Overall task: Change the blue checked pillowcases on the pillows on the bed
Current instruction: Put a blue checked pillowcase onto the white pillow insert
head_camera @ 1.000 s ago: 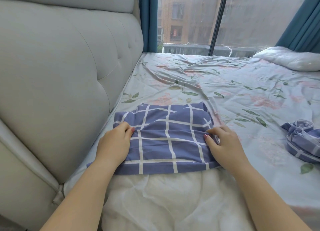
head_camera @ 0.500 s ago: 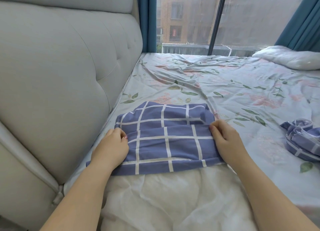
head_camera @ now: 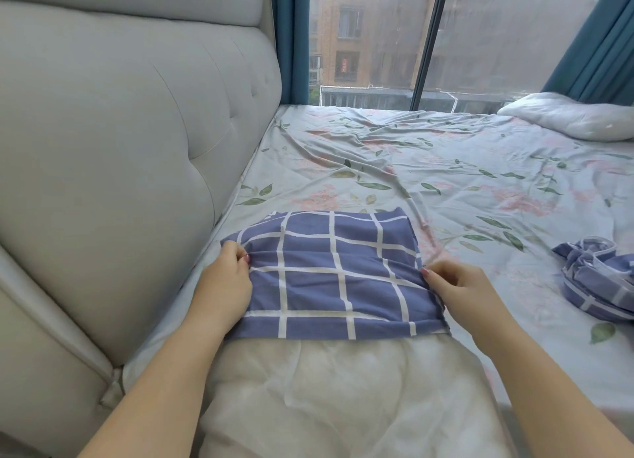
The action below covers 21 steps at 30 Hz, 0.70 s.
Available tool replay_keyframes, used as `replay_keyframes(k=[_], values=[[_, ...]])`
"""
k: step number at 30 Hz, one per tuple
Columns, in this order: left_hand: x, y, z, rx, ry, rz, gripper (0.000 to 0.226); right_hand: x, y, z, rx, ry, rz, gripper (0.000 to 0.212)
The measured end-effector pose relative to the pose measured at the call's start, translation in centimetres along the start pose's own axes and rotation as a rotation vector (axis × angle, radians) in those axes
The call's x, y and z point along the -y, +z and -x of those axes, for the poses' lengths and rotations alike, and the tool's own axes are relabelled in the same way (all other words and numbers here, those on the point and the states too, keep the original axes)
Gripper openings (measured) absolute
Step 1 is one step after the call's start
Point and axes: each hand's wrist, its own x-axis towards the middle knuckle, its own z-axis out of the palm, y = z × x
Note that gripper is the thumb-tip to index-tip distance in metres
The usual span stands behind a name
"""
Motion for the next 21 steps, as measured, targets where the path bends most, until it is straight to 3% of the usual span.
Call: replay_keyframes(k=[5,9,16,18,21], values=[[-0.8,0.3,1.2,-0.036,0.044,0.013,0.015,-1.3,0.9,-1.3,-0.098,0.199,-0.046,0.02],[-0.8,0.6,1.2,-0.076,-0.018,0.072,0.015,-0.7,1.8,-1.4,-0.012,0.266,-0.143,0.024],[-0.9,0.3,0.8,-0.162,-0.043,0.237,0.018,1.7,2.2,-0.9,-0.044,0.07,-0.293,0.036],[-1.7,-0.3,1.4,-0.239,0.076,0.346,0.017,2.7,2.0,-0.5,-0.122,-0.079,-0.309,0.034],[-3.2,-1.5,3.1,-0.465,0.415,0.488,0.023,4.4,0.7,0.8,-0.32,-0.389,-0.348,0.035]])
